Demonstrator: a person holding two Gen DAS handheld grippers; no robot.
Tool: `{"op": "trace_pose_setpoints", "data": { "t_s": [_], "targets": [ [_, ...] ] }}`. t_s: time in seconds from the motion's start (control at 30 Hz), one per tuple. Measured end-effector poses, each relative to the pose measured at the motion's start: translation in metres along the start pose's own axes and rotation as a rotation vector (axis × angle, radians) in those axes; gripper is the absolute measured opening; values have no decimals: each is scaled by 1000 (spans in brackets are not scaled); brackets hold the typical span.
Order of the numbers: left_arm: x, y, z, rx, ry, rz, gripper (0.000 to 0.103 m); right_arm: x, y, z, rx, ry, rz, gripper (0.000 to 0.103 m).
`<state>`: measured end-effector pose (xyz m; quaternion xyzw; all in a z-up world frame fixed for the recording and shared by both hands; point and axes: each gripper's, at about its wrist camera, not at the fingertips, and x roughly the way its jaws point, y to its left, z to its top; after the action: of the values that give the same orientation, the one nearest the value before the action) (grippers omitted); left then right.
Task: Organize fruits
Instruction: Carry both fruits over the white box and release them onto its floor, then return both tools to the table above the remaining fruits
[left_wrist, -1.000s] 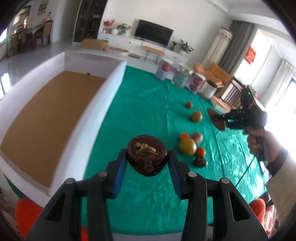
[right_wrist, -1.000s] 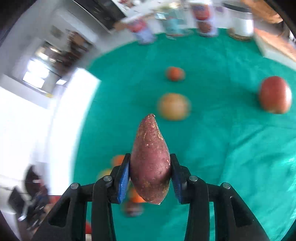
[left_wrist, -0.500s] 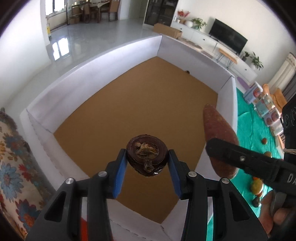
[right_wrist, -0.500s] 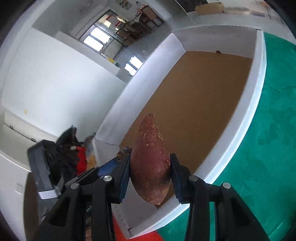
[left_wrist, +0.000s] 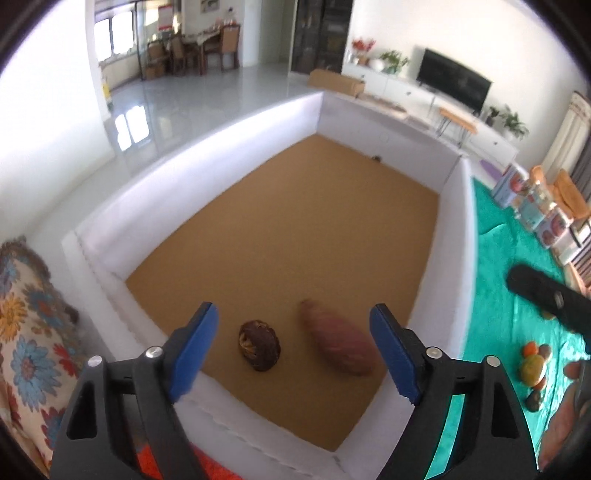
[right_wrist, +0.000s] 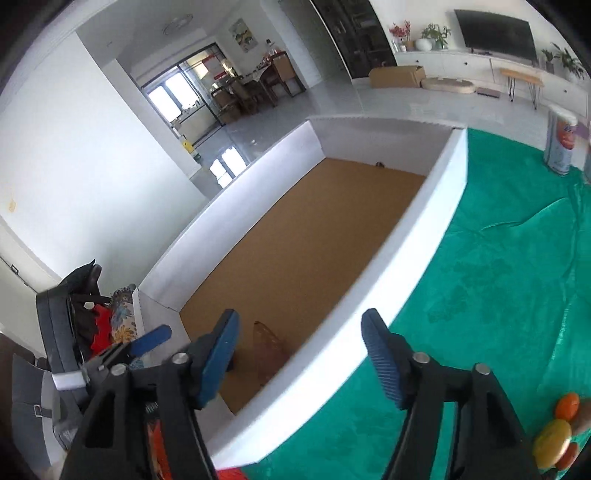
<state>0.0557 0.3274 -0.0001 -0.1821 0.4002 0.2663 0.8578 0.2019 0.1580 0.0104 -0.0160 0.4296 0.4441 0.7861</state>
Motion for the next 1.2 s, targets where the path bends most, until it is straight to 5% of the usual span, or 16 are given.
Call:
{"op": "trace_pose_setpoints", "data": {
  "t_s": [0.13, 0.27, 0.37, 0.6, 0.87, 1.03, 1.13, 1.2],
  "targets": [
    [-9, -28, 1, 59, -94, -50, 92, -58, -49, -60, -27, -46, -163, 91],
    [-7, -66, -5, 181, -207, -17, 96, -119, -123, -141, 68, -71, -373, 92],
    [17, -94, -6, 284, -123, 26, 96, -167, -171, -201, 175, -77, -511, 92],
    [15, -114, -25, 405, -148, 89, 96, -246, -204, -298, 336, -210, -782, 93],
    [0, -120, -42, 411, -170, 109, 96, -240, -209, -299, 360, -220, -799, 93],
    [-58, -132, -58, 370, -390, 153, 97, -223, -202, -299, 306, -178, -807, 93],
    [-85, -155, -84, 385, -457, 38, 101, -218, -202, -299, 302, -173, -807, 93],
    [-86, -174, -105, 413, -414, -65, 102, -216, -202, -299, 302, -173, -802, 93]
  ]
}}
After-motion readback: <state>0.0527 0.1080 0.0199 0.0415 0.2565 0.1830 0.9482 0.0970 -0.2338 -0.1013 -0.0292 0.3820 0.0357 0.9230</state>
